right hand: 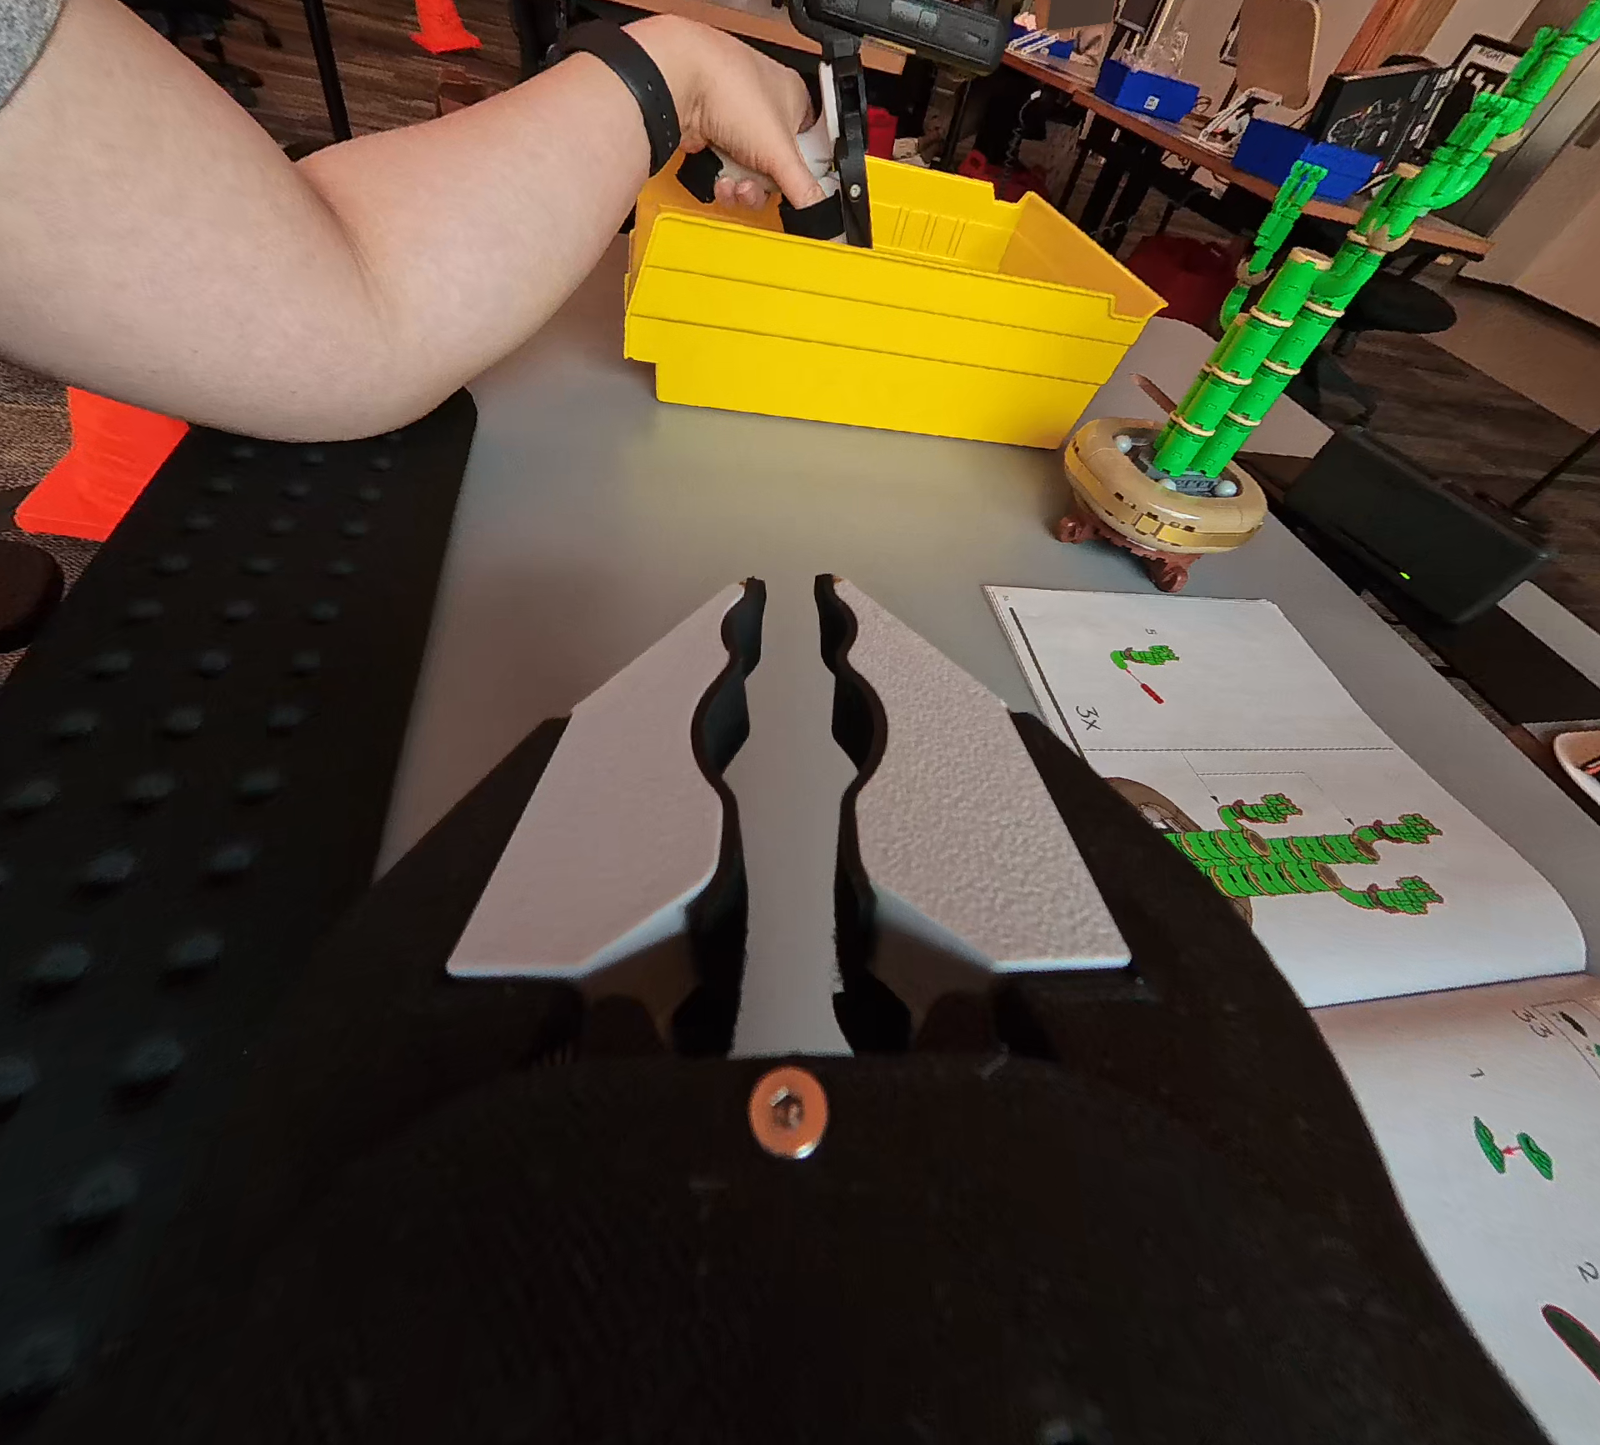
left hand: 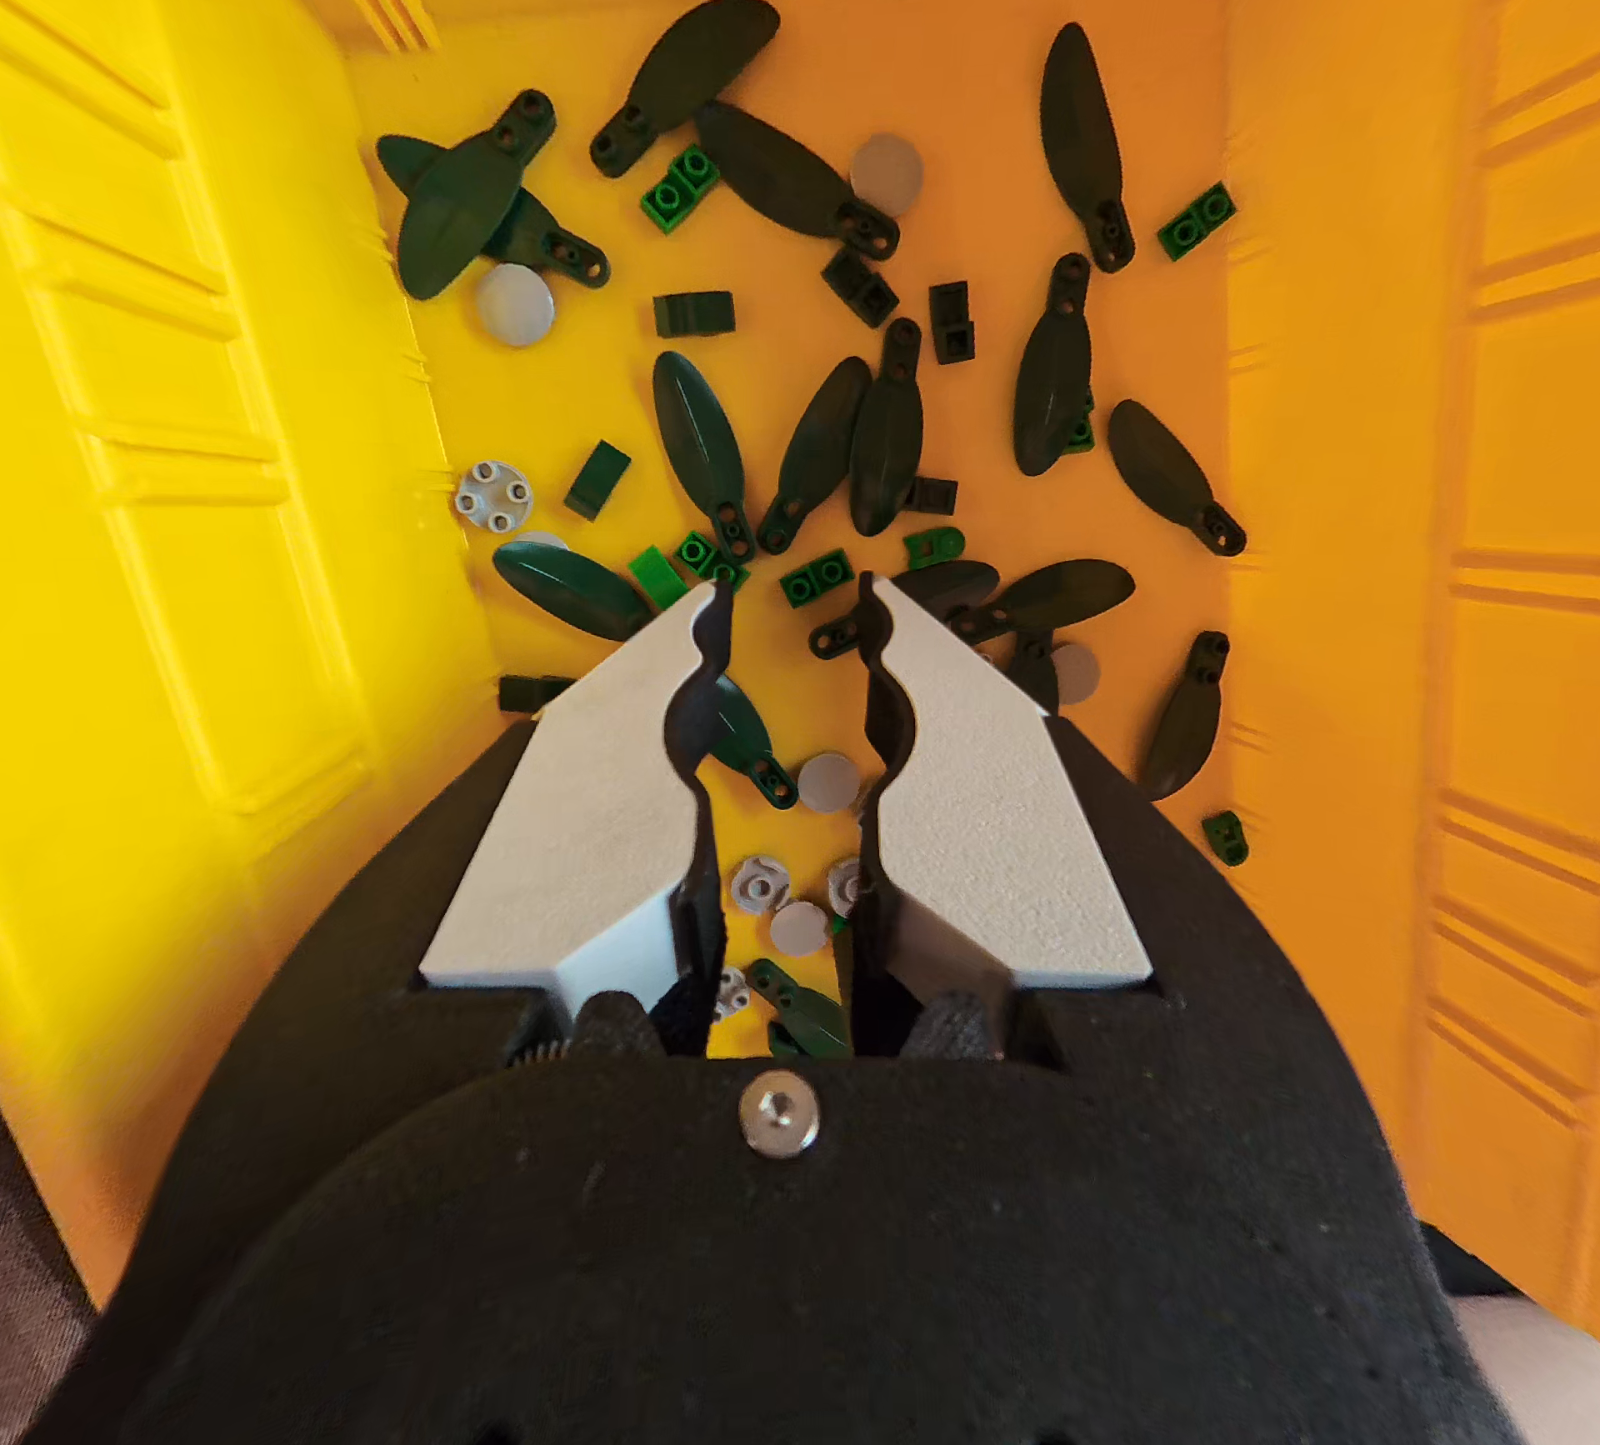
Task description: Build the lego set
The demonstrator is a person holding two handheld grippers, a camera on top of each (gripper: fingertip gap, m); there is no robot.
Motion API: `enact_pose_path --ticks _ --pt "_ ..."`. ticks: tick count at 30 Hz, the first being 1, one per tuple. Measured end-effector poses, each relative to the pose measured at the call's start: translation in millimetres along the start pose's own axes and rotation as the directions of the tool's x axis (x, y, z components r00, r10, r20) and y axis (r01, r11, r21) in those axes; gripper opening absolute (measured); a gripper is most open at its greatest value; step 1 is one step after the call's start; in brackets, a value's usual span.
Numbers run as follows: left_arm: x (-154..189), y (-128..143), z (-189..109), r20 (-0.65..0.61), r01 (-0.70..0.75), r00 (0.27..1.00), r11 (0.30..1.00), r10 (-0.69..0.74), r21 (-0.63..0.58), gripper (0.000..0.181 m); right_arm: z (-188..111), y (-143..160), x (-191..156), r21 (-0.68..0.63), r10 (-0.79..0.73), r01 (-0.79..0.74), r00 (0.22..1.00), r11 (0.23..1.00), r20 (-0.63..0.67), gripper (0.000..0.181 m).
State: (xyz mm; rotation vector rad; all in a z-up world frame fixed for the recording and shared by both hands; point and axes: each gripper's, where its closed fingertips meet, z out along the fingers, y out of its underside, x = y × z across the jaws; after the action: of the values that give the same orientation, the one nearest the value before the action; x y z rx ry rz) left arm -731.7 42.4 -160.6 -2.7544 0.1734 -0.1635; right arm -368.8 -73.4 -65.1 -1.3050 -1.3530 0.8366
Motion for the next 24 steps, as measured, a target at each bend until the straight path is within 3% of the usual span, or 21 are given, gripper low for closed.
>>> enact_pose_path --ticks 10,19,24 --pt "5 2 3 -0.036 -0.031 0.999 1.0 0.031 0.003 0.024 1 1 -1 -0.007 -0.004 0.004 1.0 1.0 0.005 0.012" --pt "5 3 4 -0.042 -0.045 0.998 0.999 0.046 0.007 0.009 1 1 -2 -0.006 -0.005 0.005 1.0 1.0 0.004 0.012" --pt "4 -6 -13 -0.019 -0.031 0.999 0.998 0.032 0.059 0.009 1 1 -1 -0.006 -0.005 0.005 1.0 1.0 0.003 0.012"
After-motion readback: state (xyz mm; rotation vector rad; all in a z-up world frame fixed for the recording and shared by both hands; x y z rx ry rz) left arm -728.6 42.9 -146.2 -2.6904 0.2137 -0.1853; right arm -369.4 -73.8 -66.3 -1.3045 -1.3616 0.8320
